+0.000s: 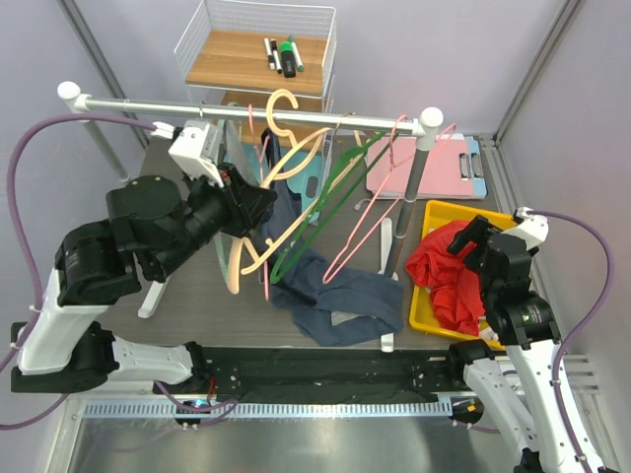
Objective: Remove the tank top from the hanger
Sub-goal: Place the hanger at the clothesline.
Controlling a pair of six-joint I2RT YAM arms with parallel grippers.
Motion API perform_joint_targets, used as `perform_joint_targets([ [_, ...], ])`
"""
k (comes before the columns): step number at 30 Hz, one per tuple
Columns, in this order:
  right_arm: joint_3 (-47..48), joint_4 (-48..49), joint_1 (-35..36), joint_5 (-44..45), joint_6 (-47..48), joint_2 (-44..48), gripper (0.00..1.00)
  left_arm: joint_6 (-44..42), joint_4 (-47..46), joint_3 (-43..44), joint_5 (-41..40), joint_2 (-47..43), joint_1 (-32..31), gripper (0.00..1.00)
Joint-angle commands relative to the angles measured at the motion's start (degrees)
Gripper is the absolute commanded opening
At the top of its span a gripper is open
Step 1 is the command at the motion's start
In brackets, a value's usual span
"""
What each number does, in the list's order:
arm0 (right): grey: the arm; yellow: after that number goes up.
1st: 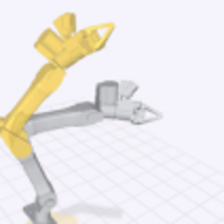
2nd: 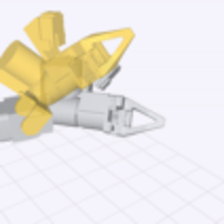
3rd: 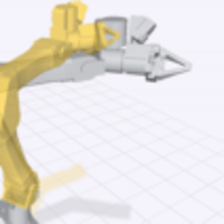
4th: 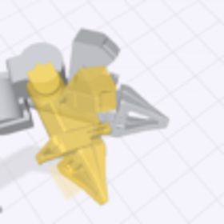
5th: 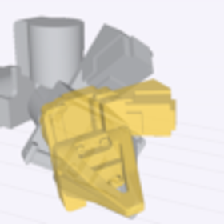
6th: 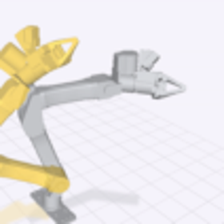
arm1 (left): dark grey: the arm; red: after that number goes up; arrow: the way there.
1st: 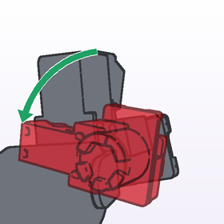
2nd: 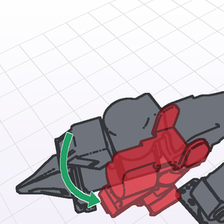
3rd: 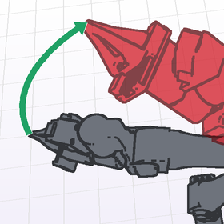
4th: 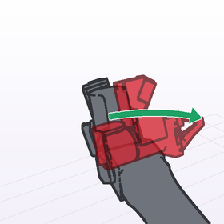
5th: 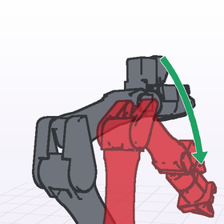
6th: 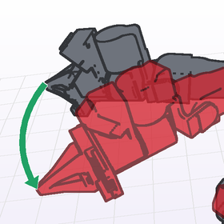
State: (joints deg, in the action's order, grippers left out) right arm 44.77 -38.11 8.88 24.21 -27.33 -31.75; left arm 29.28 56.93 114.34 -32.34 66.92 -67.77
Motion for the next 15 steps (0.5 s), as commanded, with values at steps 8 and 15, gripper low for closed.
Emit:
perform_joint_targets([
  [8, 0.2, 3.0, 0.0, -0.9, 0.6, 0.5, 0.91, -2.6, -9.6, -6.0, 0.3, 1.0, -3.2, 0.00],
  [15, 2.3, 1.0, 0.0, -8.1, -0.2, 1.4, 0.91, -1.3, -13.5, -9.1, 1.5, 3.6, -4.7, 0.00],
])
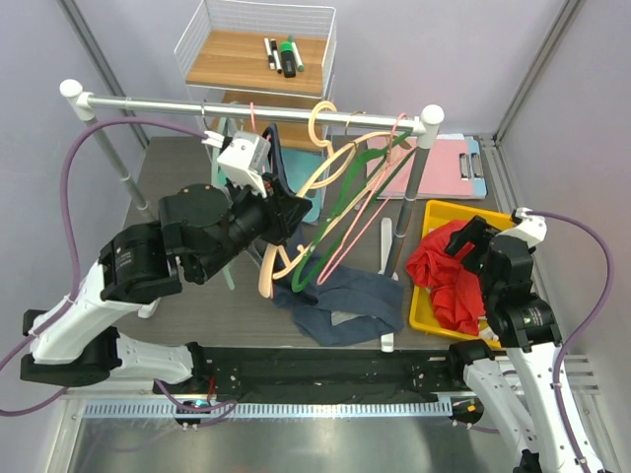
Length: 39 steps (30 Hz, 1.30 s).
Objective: Remove the tank top from the hanger
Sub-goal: Place the hanger at the clothesline.
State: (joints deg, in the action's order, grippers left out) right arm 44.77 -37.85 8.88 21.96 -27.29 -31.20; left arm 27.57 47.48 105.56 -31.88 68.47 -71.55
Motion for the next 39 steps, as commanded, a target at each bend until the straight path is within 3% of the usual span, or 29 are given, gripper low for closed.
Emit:
perform_joint_targets([
  [1, 3.8, -0.8, 0.0, -7.3, -0.6, 0.6, 0.91, 0.5, -4.4, -0.2, 0.9, 3.1, -1.2, 0.00],
  [11, 14.4, -8.0, 0.0, -24.8, -2.9, 2.3, 0.92, 0.8, -12.9, -4.2, -8.3, 6.2, -5.0, 0.00],
  [14, 18.3, -10.5, 0.0, -26.2, -2.4, 2.6, 0.92, 0.6, -15.5, -6.9, -9.1, 4.3, -5.5, 0.18],
  [15, 19.5, -11.7, 0.1, -26.3, -2.4, 2.8, 0.92, 0.5, -15.9, -7.6, -9.2, 3.8, -5.6, 0.31],
  [18, 24.1, -12.7, 0.0, -28.2, -1.9, 3.2, 0.92, 0.1, -16.7, -10.5, -9.4, 0.9, -5.6, 0.54],
  [22, 26.3, -12.5, 0.0, -34.9, -1.8, 2.2, 0.93, -0.2, -15.8, -11.9, -7.0, -2.1, -5.6, 0.66],
  [24, 26.5, -11.9, 0.0, -40.9, -1.7, 1.2, 0.93, 0.3, -13.5, -10.8, -1.2, -3.3, -5.6, 0.71],
  [27, 26.9, -10.9, 0.0, -47.4, -1.4, 0.4, 0.93, 2.3, -11.4, -8.7, 4.3, -5.9, -5.6, 0.73],
  [30, 27.5, -10.3, -0.1, -51.3, -1.1, 0.1, 0.93, 3.5, -10.1, -8.8, 4.3, -8.5, -5.6, 0.73],
  [35, 28.8, -10.0, -0.2, -56.1, -1.2, 0.2, 0.93, 1.1, -5.7, -9.0, -7.7, -13.0, -5.6, 0.73],
  [39, 29.5, -11.0, -0.1, -56.6, -0.8, 0.1, 0.93, -1.3, -0.6, -4.4, -16.0, -10.1, -5.6, 0.73],
])
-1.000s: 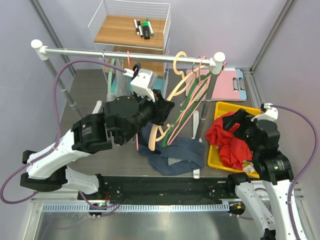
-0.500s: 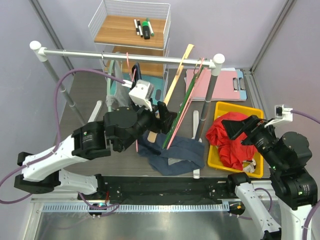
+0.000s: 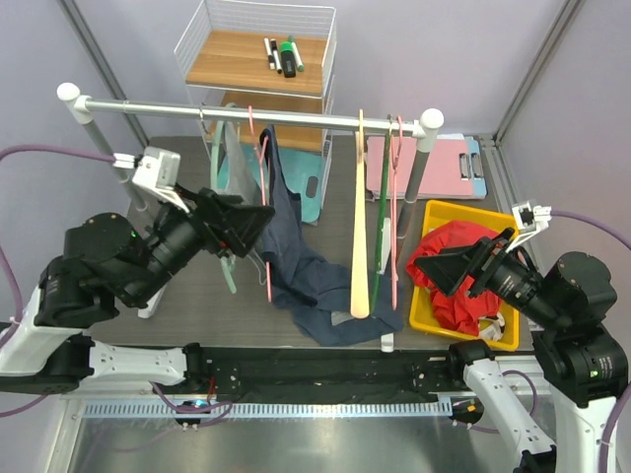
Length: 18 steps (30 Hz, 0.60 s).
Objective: Remove the tank top from the hanger
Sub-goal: Place the hanger at the clothesline, then pick up the hanger.
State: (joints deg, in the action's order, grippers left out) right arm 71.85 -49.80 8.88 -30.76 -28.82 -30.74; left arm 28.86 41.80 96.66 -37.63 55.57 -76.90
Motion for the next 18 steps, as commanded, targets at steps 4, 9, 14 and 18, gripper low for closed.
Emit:
perform_joint_targets([
  [4, 2.3, 0.4, -0.2, -3.9, 0.6, -0.3, 0.92, -3.8, 9.5, 8.1, -16.3, 8.4, -0.3, 0.73],
  [9, 2.6, 0.0, -0.1, -3.9, -0.1, -0.3, 0.91, -6.2, 8.9, 9.4, -19.7, 13.5, -0.3, 0.56],
  [14, 2.9, -1.2, -0.3, -5.6, -0.2, -2.4, 0.85, -7.0, 8.3, 9.6, -22.3, 14.7, -0.3, 0.55],
  [18, 6.7, -2.0, -1.1, -7.7, 1.0, -4.3, 0.85, -6.4, 8.1, 8.3, -22.3, 13.8, -0.3, 0.54],
])
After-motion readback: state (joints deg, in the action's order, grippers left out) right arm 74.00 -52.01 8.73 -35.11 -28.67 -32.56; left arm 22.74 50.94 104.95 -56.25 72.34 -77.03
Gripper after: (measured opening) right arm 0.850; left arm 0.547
